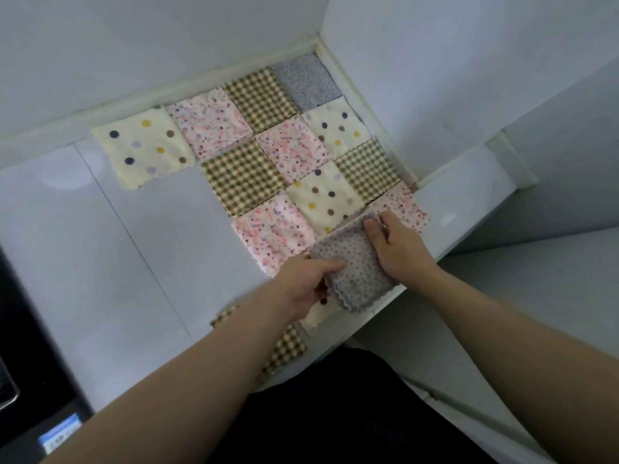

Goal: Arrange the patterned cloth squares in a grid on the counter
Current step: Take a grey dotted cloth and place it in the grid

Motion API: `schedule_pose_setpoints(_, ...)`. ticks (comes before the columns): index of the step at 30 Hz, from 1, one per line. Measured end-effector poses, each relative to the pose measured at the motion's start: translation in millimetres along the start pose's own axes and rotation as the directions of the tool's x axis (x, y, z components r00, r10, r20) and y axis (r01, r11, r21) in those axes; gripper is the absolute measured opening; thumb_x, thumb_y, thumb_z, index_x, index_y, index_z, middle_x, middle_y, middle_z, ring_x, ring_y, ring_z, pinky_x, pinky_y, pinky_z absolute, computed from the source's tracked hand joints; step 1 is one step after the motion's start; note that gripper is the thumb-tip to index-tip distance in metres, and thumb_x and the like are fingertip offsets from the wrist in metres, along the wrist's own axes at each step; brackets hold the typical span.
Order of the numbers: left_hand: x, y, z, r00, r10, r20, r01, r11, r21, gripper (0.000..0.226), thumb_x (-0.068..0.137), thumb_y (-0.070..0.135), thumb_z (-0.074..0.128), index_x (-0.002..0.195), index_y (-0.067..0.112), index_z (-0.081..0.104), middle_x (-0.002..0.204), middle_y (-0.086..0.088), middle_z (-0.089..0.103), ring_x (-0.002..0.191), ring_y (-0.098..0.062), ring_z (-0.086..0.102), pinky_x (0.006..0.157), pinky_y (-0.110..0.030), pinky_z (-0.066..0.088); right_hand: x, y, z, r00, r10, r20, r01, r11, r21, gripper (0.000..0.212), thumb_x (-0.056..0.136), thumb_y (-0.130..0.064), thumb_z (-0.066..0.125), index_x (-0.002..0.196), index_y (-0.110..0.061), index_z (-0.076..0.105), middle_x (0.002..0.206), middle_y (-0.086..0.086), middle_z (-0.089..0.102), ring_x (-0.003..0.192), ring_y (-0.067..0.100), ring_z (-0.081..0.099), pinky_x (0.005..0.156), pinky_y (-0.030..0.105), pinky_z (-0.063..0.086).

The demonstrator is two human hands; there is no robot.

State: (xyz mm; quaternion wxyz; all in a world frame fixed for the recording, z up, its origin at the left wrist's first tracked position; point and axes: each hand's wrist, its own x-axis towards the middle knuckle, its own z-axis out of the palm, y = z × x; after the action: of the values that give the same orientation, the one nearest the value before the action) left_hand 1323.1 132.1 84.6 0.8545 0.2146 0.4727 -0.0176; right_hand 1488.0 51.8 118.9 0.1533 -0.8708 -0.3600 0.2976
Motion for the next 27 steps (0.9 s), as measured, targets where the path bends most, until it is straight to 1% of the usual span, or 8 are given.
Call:
schedule_pose_setpoints(2,9.2,-5.1,7.6,0.994,0.069,-0.085,-0.058,0.991,0.119,0.026,0.085,0.009,0.079,0.109,0.011,0.071,0.102,-0.006,0.077,0.093,-0.026,0.074,0.083,-0.040,0.062,5.6,12.5,-7.3,0.996,0.045,0.077,-0.042,0.998,-0.041,0.027,0.103,-0.050,0.046,0.104,-0.023,0.053,0.090,-0.011,0.057,0.081,0.005,0.053,0.063,0.022,0.036)
schedule_pose_setpoints(5,16.6,-8.4,18.7,0.971,0.192,-0.140,-0.145,0.945,0.293,0.018,0.086,0.016,0.080,0.093,0.025,0.066,0.105,0.000,0.073,0.092,-0.019,0.071,0.077,-0.034,0.062,14.9,28.0,-18.5,0.978,0.102,0.183,-0.103,0.995,-0.003,0.017,0.098,-0.036,0.061,0.112,-0.027,0.060,0.103,-0.008,0.063,0.094,0.013,0.060,0.067,0.025,0.041)
schedule_pose_setpoints(8,25.3,-10.2,26.2,0.948,0.283,-0.146,-0.197,0.883,0.426,0.016,0.088,0.021,0.074,0.083,0.030,0.062,0.094,0.005,0.072,0.088,-0.020,0.070,0.065,-0.033,0.060,20.9,39.9,-22.0,0.986,0.090,0.137,-0.084,0.995,-0.047,0.012,0.096,-0.028,0.062,0.109,-0.029,0.062,0.098,-0.014,0.061,0.098,0.017,0.060,0.068,0.023,0.039)
schedule_pose_setpoints(11,34.1,-7.1,31.7,0.930,0.346,-0.126,-0.215,0.788,0.577,0.005,0.084,0.030,0.069,0.087,0.031,0.065,0.091,0.005,0.072,0.086,-0.019,0.070,0.078,-0.045,0.061,27.1,44.3,-16.7,0.994,0.099,0.054,-0.098,0.995,-0.027,0.027,0.100,-0.027,0.060,0.126,-0.021,0.062,0.105,-0.012,0.058,0.098,0.014,0.057,0.078,0.024,0.039)
schedule_pose_setpoints(13,38.4,-5.2,34.5,0.915,0.391,-0.096,-0.219,0.685,0.695,0.011,0.083,0.034,0.067,0.092,0.028,0.066,0.086,0.006,0.071,0.080,-0.017,0.067,0.069,-0.035,0.058,31.6,46.3,-11.7,0.995,0.094,0.026,-0.093,0.995,-0.018,0.032,0.101,-0.024,0.059,0.132,-0.016,0.061,0.109,-0.010,0.055,0.100,0.011,0.053,0.084,0.021,0.036)
schedule_pose_setpoints(17,47.6,0.4,38.7,0.904,0.422,-0.073,-0.209,0.584,0.784,0.009,0.086,0.029,0.065,0.082,0.026,0.058,0.074,0.006,0.064,0.067,-0.013,0.062,0.047,-0.021,0.041,44.6,54.8,-3.8,0.998,0.066,0.010,-0.066,0.997,-0.035,0.027,0.101,-0.020,0.058,0.128,-0.015,0.063,0.111,-0.005,0.060,0.097,0.009,0.051,0.084,0.021,0.036)
schedule_pose_setpoints(21,52.0,6.2,40.3,0.912,0.398,-0.096,-0.153,0.548,0.822,0.027,0.090,0.031,0.065,0.105,0.015,0.049,0.087,0.000,0.061,0.074,-0.014,0.059,0.049,-0.026,0.040,54.6,63.4,2.5,0.999,0.024,0.030,-0.023,0.999,-0.041,0.020,0.100,-0.020,0.059,0.118,-0.016,0.066,0.109,0.000,0.064,0.099,0.018,0.058,0.083,0.027,0.040)
schedule_pose_setpoints(27,48.8,10.2,44.9,0.899,0.435,-0.052,-0.182,0.479,0.859,0.036,0.089,0.027,0.065,0.111,0.014,0.040,0.089,-0.001,0.060,0.073,-0.019,0.062,0.053,-0.034,0.051,55.9,70.8,3.7,0.999,-0.023,0.042,0.026,0.997,-0.075,0.030,0.099,-0.023,0.062,0.127,-0.012,0.064,0.115,0.005,0.061,0.099,0.011,0.046,0.085,0.022,0.033)
